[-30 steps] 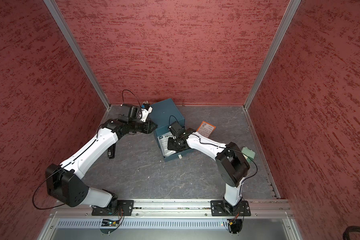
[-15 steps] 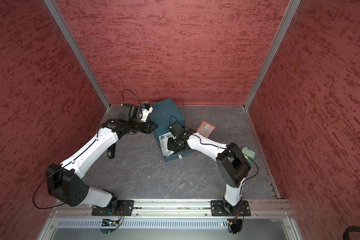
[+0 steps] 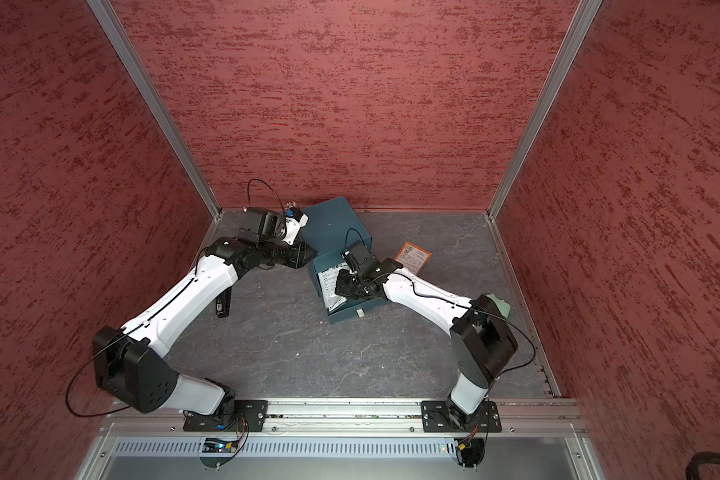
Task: Take the seed bags out of the drawer
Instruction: Pick up the seed packet from the drawer.
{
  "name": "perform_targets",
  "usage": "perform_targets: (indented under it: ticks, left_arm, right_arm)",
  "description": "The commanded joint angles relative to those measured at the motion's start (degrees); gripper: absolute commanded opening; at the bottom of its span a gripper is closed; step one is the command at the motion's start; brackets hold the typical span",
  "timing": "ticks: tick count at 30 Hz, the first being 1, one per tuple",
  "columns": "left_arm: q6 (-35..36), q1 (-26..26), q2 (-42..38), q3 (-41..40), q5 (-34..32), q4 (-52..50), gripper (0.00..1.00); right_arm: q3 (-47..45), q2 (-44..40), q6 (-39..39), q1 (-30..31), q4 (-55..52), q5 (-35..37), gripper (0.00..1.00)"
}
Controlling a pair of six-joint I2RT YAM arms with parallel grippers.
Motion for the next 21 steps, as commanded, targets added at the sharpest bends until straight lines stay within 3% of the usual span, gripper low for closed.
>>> perform_targets:
  ticks: [1,21]
  left_arm:
    - [2.2,-1.9,3.1,-2.7,0.6,-9.1,0.39]
    - [2.4,-2.4,3.7,-1.4,-0.1,-9.7,0.38]
  right_arm:
    - [0.3,-2.6,1.5,-0.5,-0.7,0.8,0.05]
    - [-1.7,-17.0,3.3,-4.1,-15.7,-2.4,0.01]
